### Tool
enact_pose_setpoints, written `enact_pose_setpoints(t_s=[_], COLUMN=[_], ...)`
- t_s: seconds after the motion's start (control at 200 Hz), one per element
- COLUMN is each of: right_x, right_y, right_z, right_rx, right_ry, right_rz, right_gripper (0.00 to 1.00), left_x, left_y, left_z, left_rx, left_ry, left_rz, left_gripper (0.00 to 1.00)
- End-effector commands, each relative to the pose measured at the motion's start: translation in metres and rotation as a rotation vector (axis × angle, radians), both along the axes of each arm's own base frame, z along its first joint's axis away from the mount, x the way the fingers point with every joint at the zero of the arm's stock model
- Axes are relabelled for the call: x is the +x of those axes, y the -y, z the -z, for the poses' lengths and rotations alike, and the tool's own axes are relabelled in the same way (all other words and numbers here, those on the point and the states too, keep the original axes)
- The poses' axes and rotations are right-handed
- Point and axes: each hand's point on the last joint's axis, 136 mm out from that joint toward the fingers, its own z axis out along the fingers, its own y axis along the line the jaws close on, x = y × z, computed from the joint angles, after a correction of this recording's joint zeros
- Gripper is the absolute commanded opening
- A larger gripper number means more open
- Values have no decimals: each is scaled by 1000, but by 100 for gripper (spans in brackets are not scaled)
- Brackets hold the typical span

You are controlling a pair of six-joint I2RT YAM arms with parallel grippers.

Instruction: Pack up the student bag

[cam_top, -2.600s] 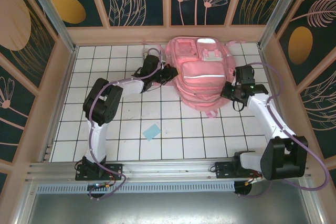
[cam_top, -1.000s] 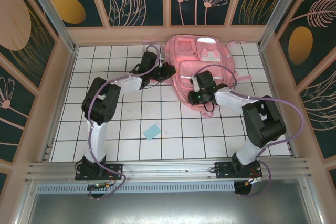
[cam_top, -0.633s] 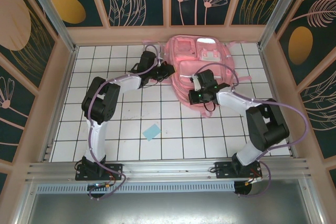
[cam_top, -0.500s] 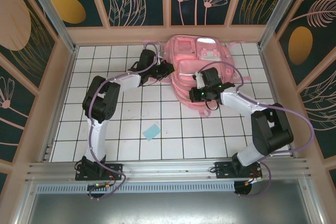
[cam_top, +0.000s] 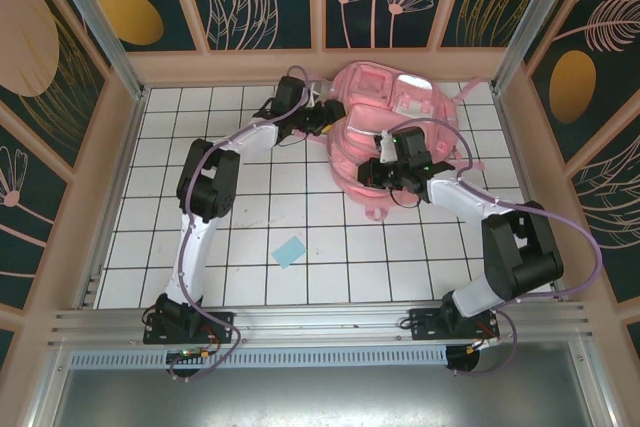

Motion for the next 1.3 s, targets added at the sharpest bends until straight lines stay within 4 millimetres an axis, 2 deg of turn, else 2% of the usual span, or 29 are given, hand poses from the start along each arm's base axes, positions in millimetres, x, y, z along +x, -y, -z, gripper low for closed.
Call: enact_pose_setpoints(t_s=[0.0, 0.02, 0.18, 0.205, 0.29, 0.365, 0.475, 0.655, 0.7, 0.74, 0.836, 0.931, 1.031, 1.181, 1.296], right_x=[-13, -10, 7, 9, 14, 13, 5, -14, -20, -25, -36, -47, -58, -77, -82], right_y=[-23, -25, -47, -50, -57, -65, -74, -82, -83, -85, -84, -72, -42, 24, 63], right_z=[3, 2, -27, -31, -42, -48, -50, -48, -48, -48, -38, -17, 12, 57, 69], right_rx=[117, 130, 255, 266, 284, 299, 309, 304, 306, 305, 275, 210, 46, -213, -241], right_ry=[-94, -92, -44, -36, -14, -7, -15, -39, -43, -46, -84, -138, -175, -255, -307], right_rz=[-55, -55, -96, -104, -125, -148, -181, -213, -222, -228, -219, -172, -92, 63, 181], right_gripper=[0, 0, 0, 0, 0, 0, 0, 0, 0, 0, 0, 0, 0, 0, 0], left_x=[3, -2, -51, -57, -85, -101, -107, -91, -87, -84, -78, -70, -62, -50, -45], left_y=[-28, -31, -55, -57, -58, -60, -53, -23, -13, -6, 1, -3, -12, -27, -35], left_z=[-13, -19, -29, -36, -42, -50, -54, -41, -39, -35, -31, -30, -35, -41, -46], left_rx=[39, 35, 18, -9, -127, -210, -256, -274, -283, -288, -304, -272, -232, -200, -174], left_ry=[41, 48, 22, 22, -29, -38, -39, -59, -60, -67, -58, -35, -6, 14, 29], left_rz=[-80, -86, -127, -130, -133, -166, -192, -161, -144, -135, -130, -145, -160, -163, -156], left_gripper=[93, 98, 98, 98, 98, 96, 95, 87, 82, 73, 40, 0, 0, 0, 0])
